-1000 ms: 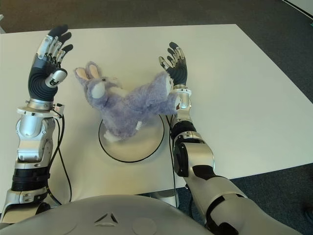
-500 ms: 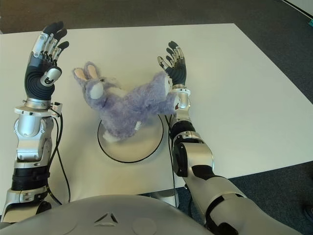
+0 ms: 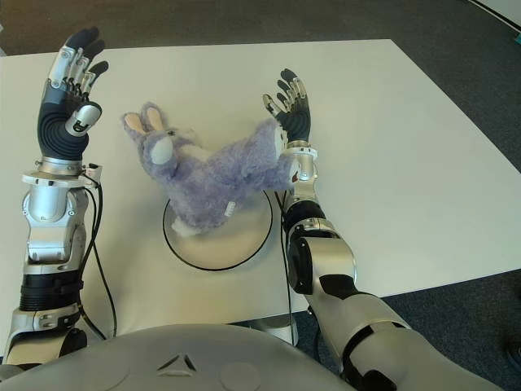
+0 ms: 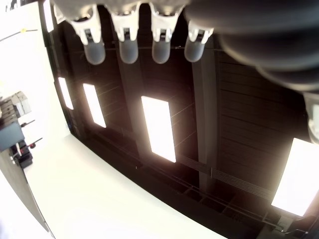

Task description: Put the doll into the plate.

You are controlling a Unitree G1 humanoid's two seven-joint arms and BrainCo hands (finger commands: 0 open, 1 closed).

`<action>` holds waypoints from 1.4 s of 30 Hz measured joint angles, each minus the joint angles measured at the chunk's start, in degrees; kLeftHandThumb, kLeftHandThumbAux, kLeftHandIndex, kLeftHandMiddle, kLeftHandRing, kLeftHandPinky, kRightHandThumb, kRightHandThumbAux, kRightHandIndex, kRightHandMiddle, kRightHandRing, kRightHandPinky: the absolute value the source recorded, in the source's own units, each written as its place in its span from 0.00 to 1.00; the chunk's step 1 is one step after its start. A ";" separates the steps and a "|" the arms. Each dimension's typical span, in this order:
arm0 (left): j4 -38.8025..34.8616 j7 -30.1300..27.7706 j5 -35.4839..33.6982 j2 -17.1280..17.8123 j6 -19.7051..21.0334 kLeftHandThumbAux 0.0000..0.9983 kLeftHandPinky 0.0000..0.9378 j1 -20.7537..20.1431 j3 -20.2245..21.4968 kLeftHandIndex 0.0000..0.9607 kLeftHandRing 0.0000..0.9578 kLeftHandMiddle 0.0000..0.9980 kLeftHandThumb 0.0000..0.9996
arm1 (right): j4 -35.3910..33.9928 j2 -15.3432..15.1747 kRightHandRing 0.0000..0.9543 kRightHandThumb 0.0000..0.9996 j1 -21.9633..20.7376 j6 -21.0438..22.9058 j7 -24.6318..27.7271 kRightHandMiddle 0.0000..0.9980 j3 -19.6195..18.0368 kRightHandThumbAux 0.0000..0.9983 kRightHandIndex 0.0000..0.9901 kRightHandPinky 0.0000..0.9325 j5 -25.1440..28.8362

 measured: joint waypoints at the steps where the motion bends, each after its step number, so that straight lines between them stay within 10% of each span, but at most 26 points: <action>1: 0.35 0.02 -0.03 0.00 0.14 0.37 0.00 -0.17 0.09 0.00 0.02 0.04 0.00 | 0.00 0.00 0.11 0.35 0.00 0.00 0.01 0.12 0.00 0.85 0.12 0.12 0.00; 42: 11.33 7.87 -4.11 -3.87 19.61 0.37 0.00 -9.55 4.61 0.00 0.06 0.08 0.00 | -0.70 0.53 0.10 0.21 0.09 -1.01 1.13 0.12 -0.89 0.79 0.10 0.10 0.24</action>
